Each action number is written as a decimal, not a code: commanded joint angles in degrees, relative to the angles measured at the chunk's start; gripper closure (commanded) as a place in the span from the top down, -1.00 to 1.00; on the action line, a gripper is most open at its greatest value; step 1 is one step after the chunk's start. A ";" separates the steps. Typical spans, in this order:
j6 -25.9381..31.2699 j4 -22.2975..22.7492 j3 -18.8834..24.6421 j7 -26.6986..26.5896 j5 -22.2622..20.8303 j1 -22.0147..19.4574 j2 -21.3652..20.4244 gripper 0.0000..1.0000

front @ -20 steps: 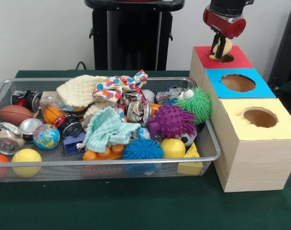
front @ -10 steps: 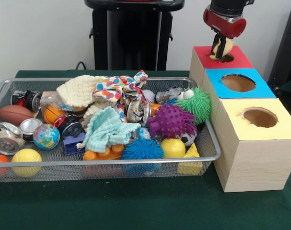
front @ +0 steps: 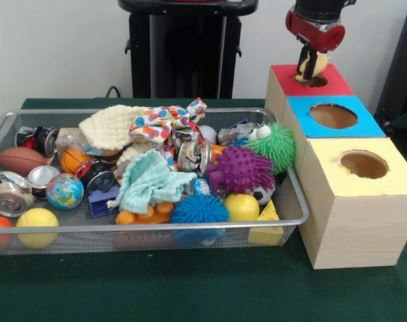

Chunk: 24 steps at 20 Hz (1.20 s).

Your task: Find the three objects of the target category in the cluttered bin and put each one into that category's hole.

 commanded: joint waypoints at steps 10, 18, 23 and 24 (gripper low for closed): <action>-3.01 1.54 9.56 12.68 8.53 -7.51 4.61 -1.00; -14.95 5.68 19.07 10.21 8.55 -14.76 6.70 -1.00; -18.36 5.76 21.03 12.17 6.36 -16.40 8.23 -1.00; -19.60 5.84 21.80 12.40 5.74 -17.16 8.78 -1.00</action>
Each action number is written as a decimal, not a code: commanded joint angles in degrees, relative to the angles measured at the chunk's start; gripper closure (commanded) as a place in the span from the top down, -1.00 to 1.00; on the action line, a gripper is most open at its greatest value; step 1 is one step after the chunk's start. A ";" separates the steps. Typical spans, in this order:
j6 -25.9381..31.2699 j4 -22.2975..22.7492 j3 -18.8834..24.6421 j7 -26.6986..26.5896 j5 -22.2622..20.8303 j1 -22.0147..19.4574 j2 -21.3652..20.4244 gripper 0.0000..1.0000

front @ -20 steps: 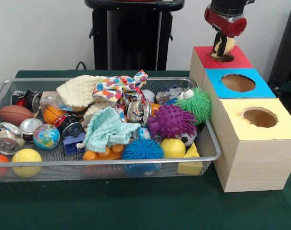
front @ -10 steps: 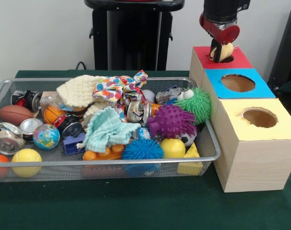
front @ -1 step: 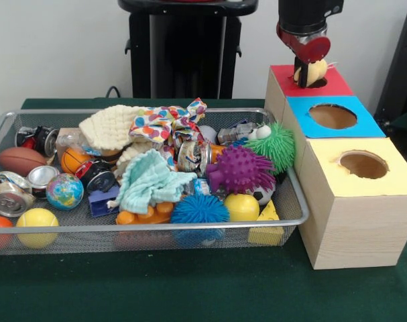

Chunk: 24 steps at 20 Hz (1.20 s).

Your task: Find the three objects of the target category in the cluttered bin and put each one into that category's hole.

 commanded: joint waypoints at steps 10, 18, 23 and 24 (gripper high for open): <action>-25.14 0.63 13.17 15.89 -3.57 -5.73 15.15 -1.00; -24.58 -1.23 11.31 16.62 -2.92 -4.02 19.12 -1.00; -26.73 -1.32 11.84 17.90 -3.21 -4.25 20.93 -1.00; -26.48 -1.47 11.46 18.45 -2.62 -3.61 21.11 -1.00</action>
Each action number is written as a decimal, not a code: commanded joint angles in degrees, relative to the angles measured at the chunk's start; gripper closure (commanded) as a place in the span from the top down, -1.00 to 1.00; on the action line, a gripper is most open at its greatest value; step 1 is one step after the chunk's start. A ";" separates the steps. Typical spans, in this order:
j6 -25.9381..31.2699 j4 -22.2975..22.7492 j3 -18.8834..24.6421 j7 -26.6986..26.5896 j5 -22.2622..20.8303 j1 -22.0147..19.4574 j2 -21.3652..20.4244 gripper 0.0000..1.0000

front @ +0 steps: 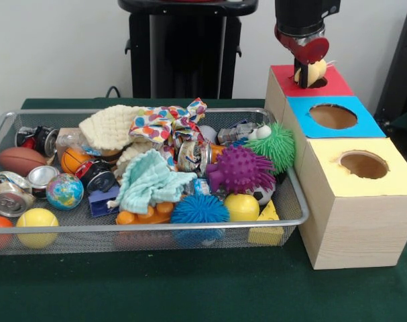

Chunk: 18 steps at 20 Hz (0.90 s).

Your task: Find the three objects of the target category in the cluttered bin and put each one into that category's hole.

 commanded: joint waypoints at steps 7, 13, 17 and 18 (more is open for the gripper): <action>-26.57 -2.61 8.38 20.53 1.03 0.58 23.41 -1.00; -27.48 -2.24 7.65 19.57 -0.48 0.25 23.94 -1.00; -24.89 -2.19 6.66 16.81 -0.86 0.26 23.05 -1.00; -24.33 -2.28 6.41 16.17 -0.99 0.29 22.87 -1.00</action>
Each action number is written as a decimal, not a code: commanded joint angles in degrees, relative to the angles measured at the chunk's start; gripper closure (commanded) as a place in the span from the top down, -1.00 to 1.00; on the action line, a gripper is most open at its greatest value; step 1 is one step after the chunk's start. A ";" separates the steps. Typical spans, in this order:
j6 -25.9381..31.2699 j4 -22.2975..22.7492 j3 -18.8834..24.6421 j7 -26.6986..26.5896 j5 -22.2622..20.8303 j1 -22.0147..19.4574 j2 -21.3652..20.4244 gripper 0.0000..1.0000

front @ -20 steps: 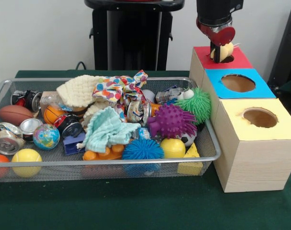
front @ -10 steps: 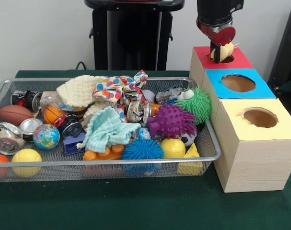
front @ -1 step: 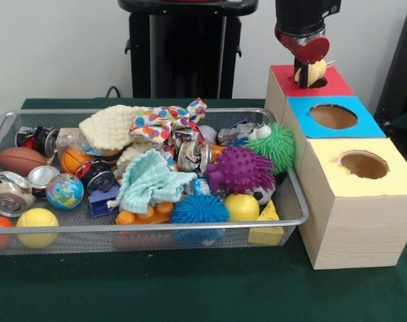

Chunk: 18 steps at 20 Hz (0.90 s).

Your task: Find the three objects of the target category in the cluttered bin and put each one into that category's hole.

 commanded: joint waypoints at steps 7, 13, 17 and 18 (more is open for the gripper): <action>-21.60 -3.06 4.28 14.63 -0.92 1.64 22.31 -1.00; -21.14 -4.00 2.56 13.25 -1.78 2.89 22.36 -1.00; -23.36 -3.48 3.68 13.88 -2.33 1.92 22.21 -1.00; -22.87 -3.43 3.57 13.76 -2.18 1.94 22.03 -1.00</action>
